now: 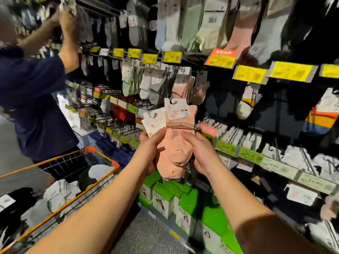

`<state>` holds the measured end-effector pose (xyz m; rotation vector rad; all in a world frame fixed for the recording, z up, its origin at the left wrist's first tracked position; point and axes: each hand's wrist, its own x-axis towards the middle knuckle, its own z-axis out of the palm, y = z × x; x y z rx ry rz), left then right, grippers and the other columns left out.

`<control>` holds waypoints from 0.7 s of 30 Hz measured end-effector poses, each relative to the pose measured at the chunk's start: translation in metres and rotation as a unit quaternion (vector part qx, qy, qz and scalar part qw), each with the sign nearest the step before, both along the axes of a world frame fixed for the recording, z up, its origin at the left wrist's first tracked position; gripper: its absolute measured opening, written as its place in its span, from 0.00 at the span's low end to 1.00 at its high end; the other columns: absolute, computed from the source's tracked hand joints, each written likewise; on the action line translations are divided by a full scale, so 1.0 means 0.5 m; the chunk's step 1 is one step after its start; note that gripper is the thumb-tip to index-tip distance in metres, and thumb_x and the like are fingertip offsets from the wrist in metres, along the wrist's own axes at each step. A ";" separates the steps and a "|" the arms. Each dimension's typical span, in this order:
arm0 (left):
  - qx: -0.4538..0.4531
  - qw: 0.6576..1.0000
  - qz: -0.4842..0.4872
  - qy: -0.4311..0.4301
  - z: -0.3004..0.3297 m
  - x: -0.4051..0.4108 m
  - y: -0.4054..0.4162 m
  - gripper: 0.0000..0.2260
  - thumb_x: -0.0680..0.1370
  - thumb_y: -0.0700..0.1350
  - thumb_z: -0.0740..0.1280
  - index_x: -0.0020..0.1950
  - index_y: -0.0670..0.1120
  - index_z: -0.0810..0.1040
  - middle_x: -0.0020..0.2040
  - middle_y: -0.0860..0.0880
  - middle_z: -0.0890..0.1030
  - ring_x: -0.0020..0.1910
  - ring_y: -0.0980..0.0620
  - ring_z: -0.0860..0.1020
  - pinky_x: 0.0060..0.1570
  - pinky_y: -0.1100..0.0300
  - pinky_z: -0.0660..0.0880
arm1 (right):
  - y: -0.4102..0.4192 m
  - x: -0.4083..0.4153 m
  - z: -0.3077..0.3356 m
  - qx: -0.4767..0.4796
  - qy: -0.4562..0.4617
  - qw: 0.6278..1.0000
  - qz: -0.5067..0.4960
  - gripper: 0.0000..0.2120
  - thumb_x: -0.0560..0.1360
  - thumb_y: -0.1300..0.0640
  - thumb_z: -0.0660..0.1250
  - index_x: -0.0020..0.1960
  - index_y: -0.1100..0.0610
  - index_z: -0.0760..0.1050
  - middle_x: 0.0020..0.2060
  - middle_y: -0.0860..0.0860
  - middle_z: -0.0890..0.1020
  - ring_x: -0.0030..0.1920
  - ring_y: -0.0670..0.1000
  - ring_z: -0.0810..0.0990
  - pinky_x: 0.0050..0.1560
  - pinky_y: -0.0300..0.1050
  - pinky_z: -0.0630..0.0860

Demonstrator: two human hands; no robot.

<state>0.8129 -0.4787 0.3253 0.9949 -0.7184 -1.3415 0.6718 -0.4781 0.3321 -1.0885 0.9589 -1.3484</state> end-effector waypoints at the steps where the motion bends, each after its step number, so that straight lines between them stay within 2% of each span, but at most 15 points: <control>1: -0.004 1.000 0.000 -0.001 0.004 -0.008 -0.030 0.22 0.78 0.44 0.72 0.67 0.46 0.66 0.58 0.43 0.82 0.49 0.47 0.84 0.45 0.52 0.81 | -0.032 -0.013 0.003 -0.006 0.006 1.000 0.001 0.06 0.78 0.60 0.68 0.50 0.55 0.83 0.48 0.51 0.87 0.55 0.54 0.84 0.62 0.52 0.76; 5: -0.002 1.000 0.011 -0.016 0.022 -0.032 -0.150 0.19 0.79 0.42 0.70 0.67 0.45 0.67 0.55 0.43 0.83 0.42 0.50 0.84 0.31 0.59 0.79 | -0.156 -0.053 0.023 -0.010 -0.005 1.000 0.007 0.07 0.78 0.64 0.66 0.49 0.56 0.83 0.46 0.51 0.87 0.54 0.54 0.83 0.63 0.50 0.75; 7: -0.009 0.999 0.019 -0.032 0.031 -0.036 -0.200 0.17 0.79 0.41 0.69 0.65 0.46 0.68 0.53 0.44 0.82 0.41 0.51 0.84 0.29 0.60 0.78 | -0.210 -0.072 0.035 -0.004 -0.019 1.000 0.004 0.08 0.79 0.64 0.66 0.50 0.55 0.82 0.47 0.52 0.87 0.54 0.54 0.83 0.62 0.50 0.76; 10: -0.029 0.998 0.039 -0.037 0.045 -0.023 -0.256 0.12 0.79 0.41 0.69 0.61 0.48 0.71 0.50 0.47 0.84 0.39 0.52 0.85 0.34 0.57 0.80 | -0.286 -0.097 0.049 -0.007 -0.013 1.000 0.015 0.09 0.79 0.66 0.65 0.53 0.55 0.81 0.48 0.52 0.86 0.53 0.53 0.84 0.61 0.51 0.78; 13: -0.039 0.997 0.055 -0.039 0.054 0.005 -0.299 0.17 0.79 0.42 0.69 0.66 0.45 0.71 0.52 0.46 0.84 0.44 0.49 0.84 0.46 0.52 0.80 | -0.347 -0.106 0.061 -0.021 -0.018 0.999 0.016 0.16 0.77 0.72 0.63 0.54 0.53 0.78 0.46 0.49 0.86 0.51 0.51 0.84 0.59 0.50 0.78; 17: -0.038 0.997 0.060 -0.041 0.067 0.048 -0.339 0.17 0.79 0.44 0.69 0.67 0.47 0.71 0.52 0.46 0.84 0.43 0.50 0.84 0.43 0.53 0.79 | -0.401 -0.096 0.074 -0.035 0.012 0.998 0.046 0.21 0.75 0.76 0.61 0.54 0.51 0.75 0.50 0.49 0.84 0.54 0.50 0.82 0.63 0.50 0.75; 21: -0.051 0.997 0.049 -0.031 0.071 0.085 -0.372 0.17 0.80 0.44 0.67 0.69 0.47 0.71 0.58 0.44 0.83 0.45 0.49 0.84 0.46 0.52 0.80 | -0.432 -0.060 0.083 -0.042 -0.010 0.997 0.067 0.16 0.77 0.68 0.67 0.61 0.53 0.74 0.53 0.50 0.84 0.56 0.52 0.82 0.61 0.48 0.77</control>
